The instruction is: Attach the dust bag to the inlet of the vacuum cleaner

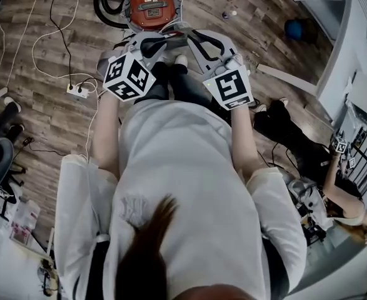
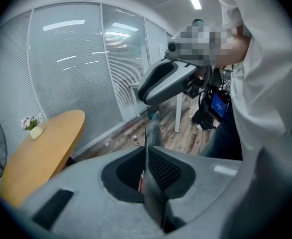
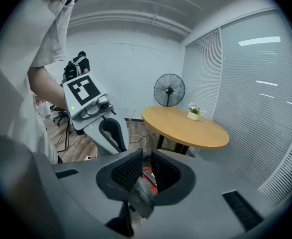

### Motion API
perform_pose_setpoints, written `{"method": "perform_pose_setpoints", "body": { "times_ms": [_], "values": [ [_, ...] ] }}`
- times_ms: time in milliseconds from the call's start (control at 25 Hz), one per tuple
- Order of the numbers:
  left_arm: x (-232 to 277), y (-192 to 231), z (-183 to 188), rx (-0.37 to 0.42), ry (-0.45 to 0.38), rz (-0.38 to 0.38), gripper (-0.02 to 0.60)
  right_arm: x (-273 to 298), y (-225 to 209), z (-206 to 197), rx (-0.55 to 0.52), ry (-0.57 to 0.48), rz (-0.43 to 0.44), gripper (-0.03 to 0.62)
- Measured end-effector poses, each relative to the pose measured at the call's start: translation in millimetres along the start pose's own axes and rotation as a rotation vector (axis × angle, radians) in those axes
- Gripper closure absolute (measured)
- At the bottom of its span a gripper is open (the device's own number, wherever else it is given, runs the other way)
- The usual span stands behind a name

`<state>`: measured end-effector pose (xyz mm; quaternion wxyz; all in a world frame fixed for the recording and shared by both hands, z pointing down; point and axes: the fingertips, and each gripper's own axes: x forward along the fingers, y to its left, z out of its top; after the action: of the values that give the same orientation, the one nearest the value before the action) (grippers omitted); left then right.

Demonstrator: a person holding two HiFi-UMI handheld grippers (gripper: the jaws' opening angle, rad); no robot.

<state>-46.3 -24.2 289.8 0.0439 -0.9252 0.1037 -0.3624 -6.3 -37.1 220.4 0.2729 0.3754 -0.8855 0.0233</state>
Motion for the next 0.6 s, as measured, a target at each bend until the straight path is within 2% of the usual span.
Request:
{"method": "perform_pose_setpoints", "body": {
  "times_ms": [200,320,480,600],
  "values": [
    [9.1,1.1,0.0,-0.01,-0.007,-0.025,0.545,19.1,11.2,-24.2,-0.038,0.104,0.124,0.429],
    [17.7,-1.4,-4.8,-0.011,-0.003,-0.053,0.545,30.7,13.7,-43.0,-0.1,0.173,0.178,0.396],
    [33.9,-7.6,-15.6,0.005,0.011,-0.083,0.545,46.1,26.5,-73.3,-0.204,0.253,0.285,0.391],
    [49.4,-15.6,-25.5,-0.021,0.004,-0.11,0.545,56.5,35.1,-101.5,-0.264,0.308,0.321,0.455]
  ]
}}
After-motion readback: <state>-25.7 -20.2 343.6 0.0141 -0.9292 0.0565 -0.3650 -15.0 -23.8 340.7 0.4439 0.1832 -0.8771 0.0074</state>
